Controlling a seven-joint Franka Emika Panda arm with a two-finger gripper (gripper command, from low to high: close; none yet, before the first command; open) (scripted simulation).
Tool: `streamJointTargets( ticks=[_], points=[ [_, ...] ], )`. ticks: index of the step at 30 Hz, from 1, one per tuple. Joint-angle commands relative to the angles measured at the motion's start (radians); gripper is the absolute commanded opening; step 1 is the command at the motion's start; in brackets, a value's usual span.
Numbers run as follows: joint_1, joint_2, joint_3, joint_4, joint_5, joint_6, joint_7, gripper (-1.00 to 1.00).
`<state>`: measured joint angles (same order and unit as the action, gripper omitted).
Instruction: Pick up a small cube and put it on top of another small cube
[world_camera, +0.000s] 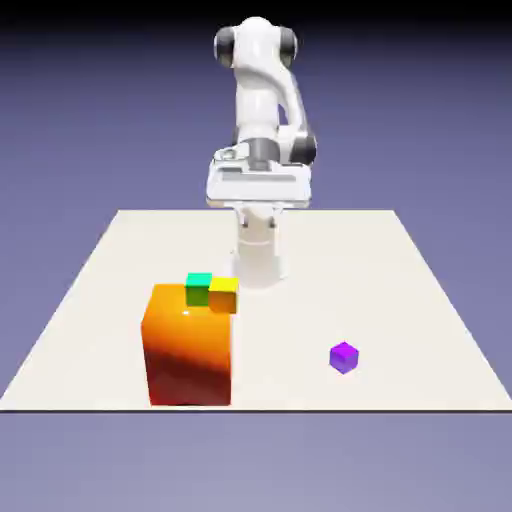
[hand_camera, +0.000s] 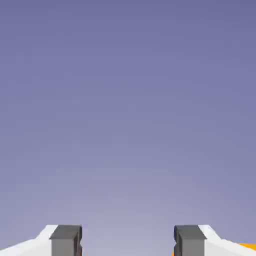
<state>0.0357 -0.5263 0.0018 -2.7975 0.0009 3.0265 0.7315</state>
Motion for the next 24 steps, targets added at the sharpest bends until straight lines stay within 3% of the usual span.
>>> streamJointTargets(
  ticks=[1, 20, 24],
  points=[
    [0.02, 0.036, 0.001, 0.01, 0.001, -0.009, -0.008, 0.0],
    [0.392, 0.725, 0.03, 0.207, 0.015, -0.175, -0.158, 0.0],
    [0.396, 0.8, 0.028, 0.226, 0.013, -0.122, -0.157, 0.0]
  ],
)
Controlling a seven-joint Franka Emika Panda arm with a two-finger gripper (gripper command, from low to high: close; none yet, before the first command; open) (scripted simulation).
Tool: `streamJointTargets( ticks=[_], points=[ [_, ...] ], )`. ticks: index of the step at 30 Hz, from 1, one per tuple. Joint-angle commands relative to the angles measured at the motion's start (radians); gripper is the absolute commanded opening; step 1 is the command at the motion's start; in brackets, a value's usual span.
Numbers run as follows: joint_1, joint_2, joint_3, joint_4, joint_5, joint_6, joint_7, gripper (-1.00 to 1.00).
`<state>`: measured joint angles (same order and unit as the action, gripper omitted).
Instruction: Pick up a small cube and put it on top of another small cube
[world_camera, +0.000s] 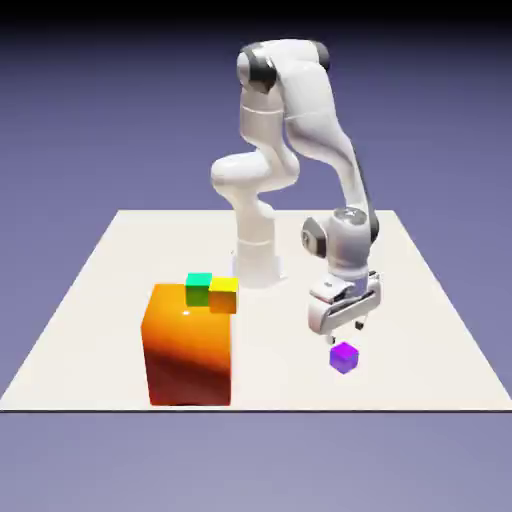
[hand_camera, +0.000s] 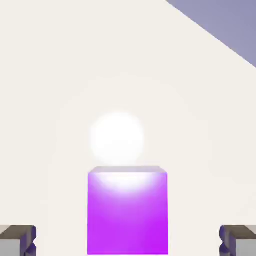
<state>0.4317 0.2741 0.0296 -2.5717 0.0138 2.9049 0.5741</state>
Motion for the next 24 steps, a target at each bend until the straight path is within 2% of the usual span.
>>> streamJointTargets(
  ticks=[1, 5, 6, 15, 24],
  points=[
    [0.001, 0.036, -0.001, 0.009, -0.001, 0.027, 0.001, 0.0],
    [0.004, 0.152, -0.005, 0.038, -0.005, 0.114, 0.003, 0.0],
    [0.004, 0.152, -0.005, 0.038, -0.005, 0.114, 0.003, -1.0],
    [-0.017, -0.113, 0.021, -0.015, -0.063, -0.072, 0.026, -1.0],
    [-0.261, -0.401, -0.091, 0.11, -0.15, -0.464, 0.084, -1.0]
  ],
)
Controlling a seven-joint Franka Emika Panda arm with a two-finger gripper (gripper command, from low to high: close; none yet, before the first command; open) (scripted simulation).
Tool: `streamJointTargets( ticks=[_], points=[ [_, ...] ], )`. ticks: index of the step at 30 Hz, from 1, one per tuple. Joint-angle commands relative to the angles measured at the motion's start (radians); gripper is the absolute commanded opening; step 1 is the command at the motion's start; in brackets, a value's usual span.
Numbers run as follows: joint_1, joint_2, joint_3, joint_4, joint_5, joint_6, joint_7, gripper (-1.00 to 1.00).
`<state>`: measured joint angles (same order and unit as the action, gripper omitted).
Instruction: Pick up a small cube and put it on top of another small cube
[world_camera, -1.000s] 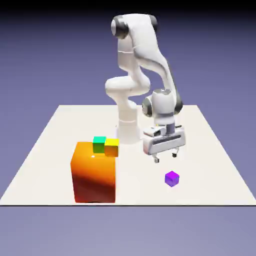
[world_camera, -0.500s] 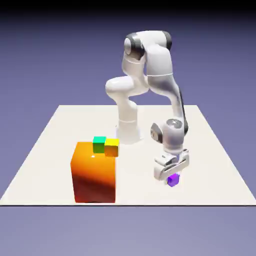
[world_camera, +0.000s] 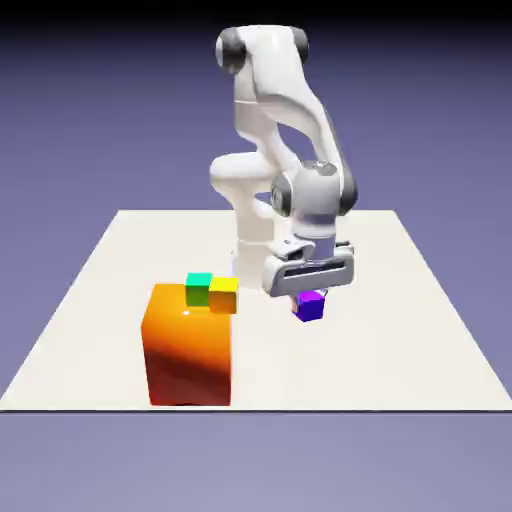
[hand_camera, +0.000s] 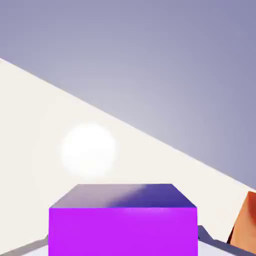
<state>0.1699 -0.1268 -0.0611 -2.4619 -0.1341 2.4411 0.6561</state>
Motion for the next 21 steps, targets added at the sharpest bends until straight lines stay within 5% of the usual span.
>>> streamJointTargets(
  ticks=[1, 8, 14, 15, 21],
  points=[
    [-0.025, -0.025, -0.018, 0.014, 0.003, -0.043, 0.002, -1.0],
    [-0.2, -0.181, -0.152, 0.112, 0.071, -0.335, -0.009, -1.0],
    [-0.199, -0.089, -0.164, 0.011, 0.085, -0.143, -0.022, -1.0],
    [-0.199, -0.089, -0.164, 0.011, 0.085, -0.143, -0.022, 1.0],
    [-0.2, -0.181, -0.152, 0.112, 0.071, -0.335, -0.009, 1.0]
  ],
)
